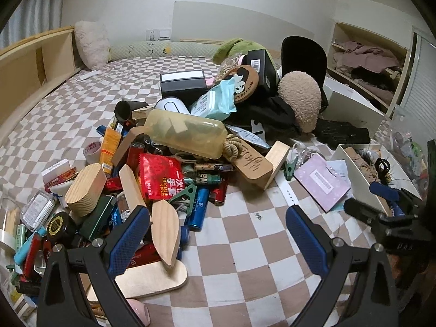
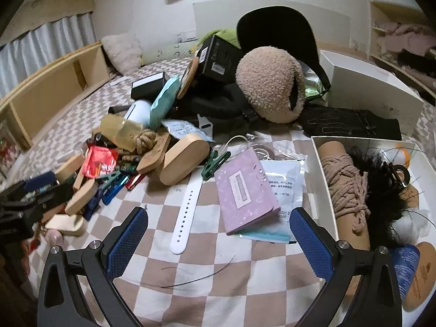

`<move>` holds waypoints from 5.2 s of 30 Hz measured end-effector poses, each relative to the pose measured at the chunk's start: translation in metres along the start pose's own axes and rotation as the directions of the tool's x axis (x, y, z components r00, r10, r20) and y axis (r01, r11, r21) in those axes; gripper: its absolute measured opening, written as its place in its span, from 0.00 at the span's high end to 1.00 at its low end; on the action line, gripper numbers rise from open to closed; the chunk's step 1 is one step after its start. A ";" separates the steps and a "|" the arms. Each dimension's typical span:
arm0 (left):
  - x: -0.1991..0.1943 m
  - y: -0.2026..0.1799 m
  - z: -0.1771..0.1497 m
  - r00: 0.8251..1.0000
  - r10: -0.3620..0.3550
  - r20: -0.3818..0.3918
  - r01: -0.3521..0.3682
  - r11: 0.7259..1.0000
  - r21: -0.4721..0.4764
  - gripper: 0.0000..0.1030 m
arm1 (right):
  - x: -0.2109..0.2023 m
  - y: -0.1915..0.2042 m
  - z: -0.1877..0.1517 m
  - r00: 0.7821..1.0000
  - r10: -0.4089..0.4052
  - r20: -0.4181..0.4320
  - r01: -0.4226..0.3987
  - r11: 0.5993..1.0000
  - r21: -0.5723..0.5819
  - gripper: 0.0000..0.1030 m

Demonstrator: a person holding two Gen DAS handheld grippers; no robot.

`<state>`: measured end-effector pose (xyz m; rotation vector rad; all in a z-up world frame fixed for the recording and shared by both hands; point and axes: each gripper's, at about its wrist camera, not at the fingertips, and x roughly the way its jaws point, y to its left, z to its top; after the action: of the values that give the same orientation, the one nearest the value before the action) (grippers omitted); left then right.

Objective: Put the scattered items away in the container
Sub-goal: 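Reach the right tool toward the wooden pieces on the bed, then grasp the pale wooden oval block with the right tool, then grasp the pale wooden leaf-shaped piece with the left tool, then carry both held wooden pieces from the bed over the white tray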

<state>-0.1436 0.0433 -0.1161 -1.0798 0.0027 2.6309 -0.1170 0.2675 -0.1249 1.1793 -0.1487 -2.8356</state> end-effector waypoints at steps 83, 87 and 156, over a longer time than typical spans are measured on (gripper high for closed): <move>0.032 0.049 -0.030 0.991 -0.056 -0.118 0.043 0.993 -0.111 0.43 | 0.030 -0.016 0.025 0.983 0.149 -0.109 -0.143 0.988 0.064 0.12; 0.038 0.048 -0.028 0.992 -0.033 -0.122 0.019 0.994 -0.109 0.44 | 0.027 -0.015 0.025 0.982 0.160 -0.102 -0.154 0.986 0.066 0.12; -0.036 -0.121 0.025 0.974 -0.222 0.038 0.220 0.974 0.049 0.69 | -0.112 -0.086 0.029 0.999 -0.005 0.050 -0.003 0.987 0.161 0.12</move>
<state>-0.1037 0.1521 -0.0606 -0.9493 -0.0643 2.4415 -0.0609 0.3652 -0.0363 1.1349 -0.3867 -2.9025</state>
